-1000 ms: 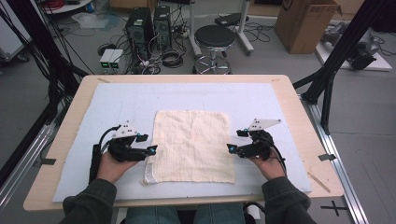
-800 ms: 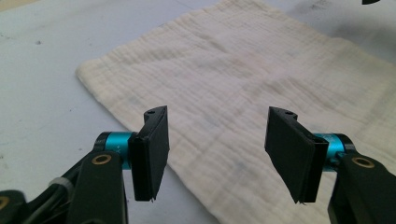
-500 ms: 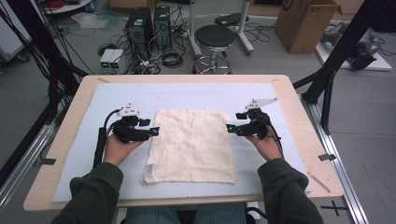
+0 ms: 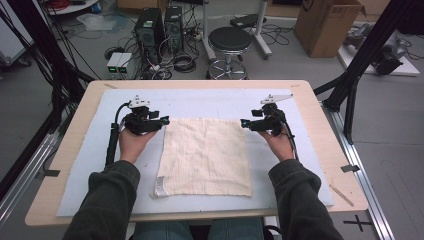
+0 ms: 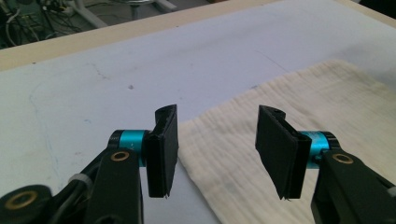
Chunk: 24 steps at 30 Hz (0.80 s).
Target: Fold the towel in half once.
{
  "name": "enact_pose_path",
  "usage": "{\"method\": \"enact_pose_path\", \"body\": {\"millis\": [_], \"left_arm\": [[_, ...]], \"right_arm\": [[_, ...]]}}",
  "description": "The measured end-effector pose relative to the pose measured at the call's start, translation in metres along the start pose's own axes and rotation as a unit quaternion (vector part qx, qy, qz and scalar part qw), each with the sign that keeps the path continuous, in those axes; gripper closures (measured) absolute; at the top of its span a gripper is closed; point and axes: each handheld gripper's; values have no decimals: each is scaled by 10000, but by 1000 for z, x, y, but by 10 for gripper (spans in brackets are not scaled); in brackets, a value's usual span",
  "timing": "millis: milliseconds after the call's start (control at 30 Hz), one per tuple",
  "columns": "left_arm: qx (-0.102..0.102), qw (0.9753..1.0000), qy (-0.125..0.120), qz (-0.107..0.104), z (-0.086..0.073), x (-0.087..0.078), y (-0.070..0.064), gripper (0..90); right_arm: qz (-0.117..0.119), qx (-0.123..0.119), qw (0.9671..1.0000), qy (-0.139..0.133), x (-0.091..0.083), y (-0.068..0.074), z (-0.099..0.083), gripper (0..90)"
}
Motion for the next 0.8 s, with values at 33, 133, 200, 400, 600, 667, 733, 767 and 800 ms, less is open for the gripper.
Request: {"method": "enact_pose_path", "body": {"millis": [33, 133, 200, 400, 600, 667, 733, 767, 800], "left_arm": [[7, 10000, 81, 40, -2, 5, 2, 516], [-5, 9998, 173, 103, -8, 13, 5, 526], [-52, 9995, 288, 136, -14, 19, 7, 522], [-108, 9980, 603, 177, -28, 36, 7, 498], [-174, 9967, 741, 288, -34, 46, 4, 558], [-156, 9960, 793, 373, -36, 49, 4, 591], [-296, 9953, 830, 396, -38, 51, 5, 613], [-304, 9953, 816, 415, -38, 51, 6, 621], [-278, 9951, 839, 432, -38, 50, 6, 648]], "right_arm": [[-5, 3, 10000, 20, 2, -1, -1, 335], [-82, 31, 10000, 19, 10, -4, -6, 359], [-91, 157, 9998, 36, 14, -8, -9, 378], [-190, 273, 9988, 357, 25, -14, -20, 459], [-338, 383, 9975, 496, 33, -16, -26, 541], [-412, 358, 9969, 575, 35, -17, -28, 556], [-400, 403, 9967, 582, 37, -18, -29, 574], [-408, 463, 9963, 600, 37, -18, -30, 578], [-413, 463, 9963, 588, 39, -19, -31, 585]]}}
Point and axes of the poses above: each handheld gripper's, and its own axes: x roughly forward along the jaws, z roughly out of its top, y roughly to its left, and after that the axes turned 14 degrees about -y, right-handed
